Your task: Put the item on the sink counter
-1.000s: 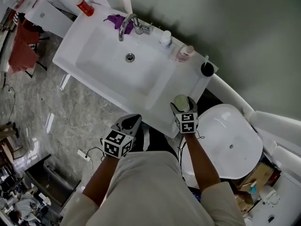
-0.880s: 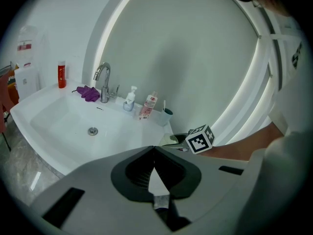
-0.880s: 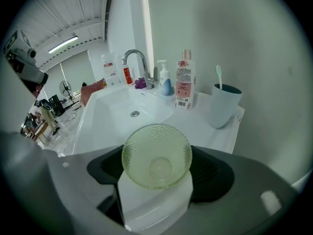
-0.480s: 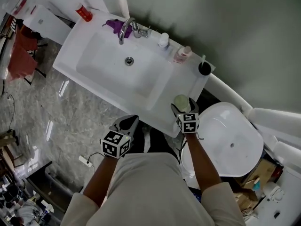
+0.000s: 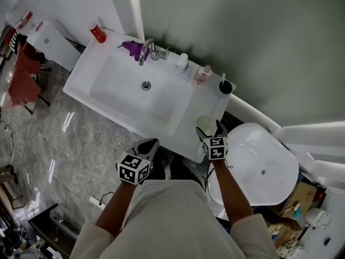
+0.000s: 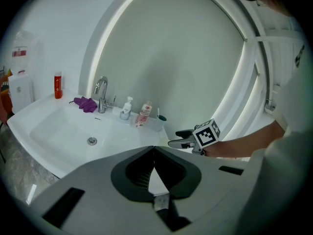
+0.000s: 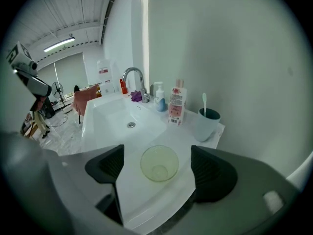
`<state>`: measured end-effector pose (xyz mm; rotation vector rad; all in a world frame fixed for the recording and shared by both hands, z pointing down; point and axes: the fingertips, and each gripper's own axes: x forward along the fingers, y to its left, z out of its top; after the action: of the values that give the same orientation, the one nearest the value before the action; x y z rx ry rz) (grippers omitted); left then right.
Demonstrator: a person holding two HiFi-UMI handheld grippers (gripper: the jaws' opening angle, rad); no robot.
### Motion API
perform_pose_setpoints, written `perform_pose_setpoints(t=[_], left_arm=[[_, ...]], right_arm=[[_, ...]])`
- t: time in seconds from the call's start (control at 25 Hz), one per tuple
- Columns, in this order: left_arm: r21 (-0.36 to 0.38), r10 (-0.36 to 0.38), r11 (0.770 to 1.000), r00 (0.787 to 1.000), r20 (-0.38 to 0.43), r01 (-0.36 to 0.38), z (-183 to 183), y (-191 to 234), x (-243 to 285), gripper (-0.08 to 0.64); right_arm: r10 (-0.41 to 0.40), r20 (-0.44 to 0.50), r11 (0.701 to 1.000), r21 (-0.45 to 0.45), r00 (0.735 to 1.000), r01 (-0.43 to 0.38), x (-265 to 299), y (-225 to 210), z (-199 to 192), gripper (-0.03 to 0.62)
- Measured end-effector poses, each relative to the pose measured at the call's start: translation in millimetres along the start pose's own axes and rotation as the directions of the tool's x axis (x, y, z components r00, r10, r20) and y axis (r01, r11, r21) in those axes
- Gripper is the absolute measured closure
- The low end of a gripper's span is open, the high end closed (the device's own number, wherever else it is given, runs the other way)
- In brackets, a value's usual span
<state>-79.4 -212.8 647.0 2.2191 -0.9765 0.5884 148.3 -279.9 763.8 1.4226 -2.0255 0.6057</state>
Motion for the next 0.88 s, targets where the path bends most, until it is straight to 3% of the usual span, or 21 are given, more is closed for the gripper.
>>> perform_pose_setpoints(t=[0.36, 0.56, 0.8, 0.88], left_arm=[[0.095, -0.080, 0.992, 0.997, 0.021, 0.077, 14, 2, -13, 0.552], [0.153, -0.144, 0.978, 0.989, 0.018, 0.139, 20, -8, -16, 0.552], [0.199, -0.201, 0.961, 0.979, 0.023, 0.193, 36, -12, -18, 0.552], [0.209, -0.215, 0.956, 0.976, 0.024, 0.206, 40, -14, -17, 0.552]], right_arm=[[-0.113, 0.116, 0.993, 0.043, 0.987, 0.109, -62, 3, 46, 0.157], [-0.193, 0.205, 0.978, 0.118, 0.960, 0.172, -111, -1, 71, 0.178], [-0.274, 0.283, 0.959, 0.147, 0.919, 0.241, -172, -2, 91, 0.204], [-0.298, 0.299, 0.953, 0.154, 0.906, 0.263, -191, -2, 92, 0.240]])
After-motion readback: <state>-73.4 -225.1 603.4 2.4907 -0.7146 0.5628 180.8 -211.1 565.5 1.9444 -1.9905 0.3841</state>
